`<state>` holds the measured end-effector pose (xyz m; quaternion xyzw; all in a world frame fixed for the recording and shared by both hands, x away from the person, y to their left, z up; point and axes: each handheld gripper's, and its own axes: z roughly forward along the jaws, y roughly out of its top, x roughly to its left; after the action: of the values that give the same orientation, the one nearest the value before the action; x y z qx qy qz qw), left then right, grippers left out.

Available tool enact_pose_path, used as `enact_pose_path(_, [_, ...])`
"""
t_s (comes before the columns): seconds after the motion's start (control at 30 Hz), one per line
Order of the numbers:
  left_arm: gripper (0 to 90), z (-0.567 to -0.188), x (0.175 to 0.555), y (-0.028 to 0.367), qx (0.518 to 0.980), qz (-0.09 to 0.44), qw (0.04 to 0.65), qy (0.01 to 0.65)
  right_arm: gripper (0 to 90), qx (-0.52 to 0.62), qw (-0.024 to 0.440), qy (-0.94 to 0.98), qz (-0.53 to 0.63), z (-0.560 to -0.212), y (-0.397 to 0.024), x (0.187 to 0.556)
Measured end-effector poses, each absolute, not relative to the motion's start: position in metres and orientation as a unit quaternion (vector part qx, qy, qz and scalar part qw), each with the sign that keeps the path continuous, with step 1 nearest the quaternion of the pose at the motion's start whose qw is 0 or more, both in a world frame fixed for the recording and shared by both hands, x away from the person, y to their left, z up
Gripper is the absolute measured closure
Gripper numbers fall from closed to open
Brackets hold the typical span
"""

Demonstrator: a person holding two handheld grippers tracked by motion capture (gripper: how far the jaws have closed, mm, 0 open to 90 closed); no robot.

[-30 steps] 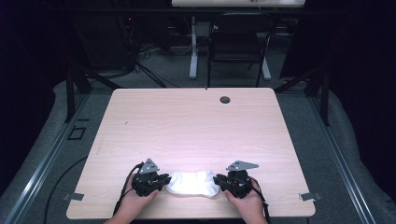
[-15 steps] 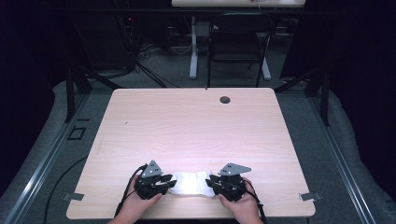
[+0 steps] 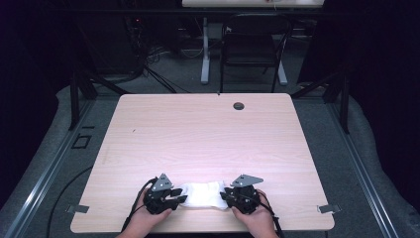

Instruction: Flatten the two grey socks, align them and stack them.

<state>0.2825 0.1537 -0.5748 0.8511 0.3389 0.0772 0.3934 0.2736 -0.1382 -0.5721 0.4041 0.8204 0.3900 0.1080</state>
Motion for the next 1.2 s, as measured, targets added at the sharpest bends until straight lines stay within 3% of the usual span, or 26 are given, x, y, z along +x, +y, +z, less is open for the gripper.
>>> enact_pose_path(0.67, [60.3,-0.579,0.279,0.152,0.86,0.093,0.388,0.319,75.4,0.418,0.115,0.818,0.378,-0.576,-0.141,0.273])
enact_pose_path(1.2, [60.3,-0.581,0.297,0.155,0.84,0.09,0.403,0.352,75.2,0.423,0.108,0.817,0.376,-0.575,-0.138,0.291])
